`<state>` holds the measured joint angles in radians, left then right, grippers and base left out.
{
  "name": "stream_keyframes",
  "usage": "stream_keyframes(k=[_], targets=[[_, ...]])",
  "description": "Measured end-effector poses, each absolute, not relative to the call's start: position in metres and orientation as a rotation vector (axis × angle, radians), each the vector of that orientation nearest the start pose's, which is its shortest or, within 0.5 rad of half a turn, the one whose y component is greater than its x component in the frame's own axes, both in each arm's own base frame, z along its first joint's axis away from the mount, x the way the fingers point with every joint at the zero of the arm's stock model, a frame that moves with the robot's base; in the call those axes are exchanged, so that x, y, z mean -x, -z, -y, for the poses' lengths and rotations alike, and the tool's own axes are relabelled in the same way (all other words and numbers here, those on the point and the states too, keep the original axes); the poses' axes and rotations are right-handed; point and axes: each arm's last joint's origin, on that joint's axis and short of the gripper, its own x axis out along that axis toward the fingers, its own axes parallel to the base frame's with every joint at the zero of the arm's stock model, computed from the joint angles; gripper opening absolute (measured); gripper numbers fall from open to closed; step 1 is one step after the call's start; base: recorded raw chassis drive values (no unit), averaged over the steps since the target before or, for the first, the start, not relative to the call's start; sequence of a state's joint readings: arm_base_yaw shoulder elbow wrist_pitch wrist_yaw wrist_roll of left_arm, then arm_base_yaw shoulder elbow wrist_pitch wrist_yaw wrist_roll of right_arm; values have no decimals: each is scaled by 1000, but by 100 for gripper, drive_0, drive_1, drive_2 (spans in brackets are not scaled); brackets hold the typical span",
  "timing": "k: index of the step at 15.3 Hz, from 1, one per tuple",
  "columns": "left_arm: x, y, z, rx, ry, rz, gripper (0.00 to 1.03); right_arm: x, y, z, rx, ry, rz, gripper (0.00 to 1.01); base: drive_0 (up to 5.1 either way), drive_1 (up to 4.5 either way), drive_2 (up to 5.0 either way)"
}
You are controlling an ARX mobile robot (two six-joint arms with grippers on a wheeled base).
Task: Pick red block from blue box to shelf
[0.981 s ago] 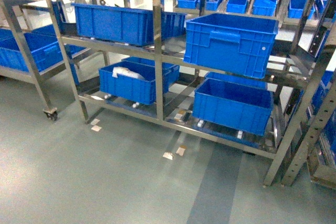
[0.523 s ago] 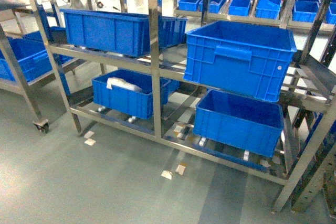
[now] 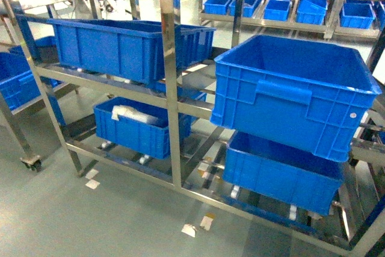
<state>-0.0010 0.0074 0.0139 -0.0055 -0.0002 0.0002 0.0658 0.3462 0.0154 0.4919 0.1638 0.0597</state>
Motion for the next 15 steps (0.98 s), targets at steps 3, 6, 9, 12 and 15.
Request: stream_keyframes(k=[3,6,9,12,15], targets=[[-97,-167,0,0,0,2,98,-118,-186,-3,-78,92,163,28,-154,-154,-154],[-97,-167,0,0,-1,2,98,-118,-186,-3,-78,93,164,28,-154,-154,-154],[-97,-167,0,0,-1,2,98,-118,-186,-3,-78,93,164,28,-154,-154,-154],[-97,-167,0,0,-1,2,98,-118,-186,-3,-78,92,164,28,-154,-154,-154],[-97,-167,0,0,-1,2,98,-118,-186,-3,-78,93,164,28,-154,-154,-154]])
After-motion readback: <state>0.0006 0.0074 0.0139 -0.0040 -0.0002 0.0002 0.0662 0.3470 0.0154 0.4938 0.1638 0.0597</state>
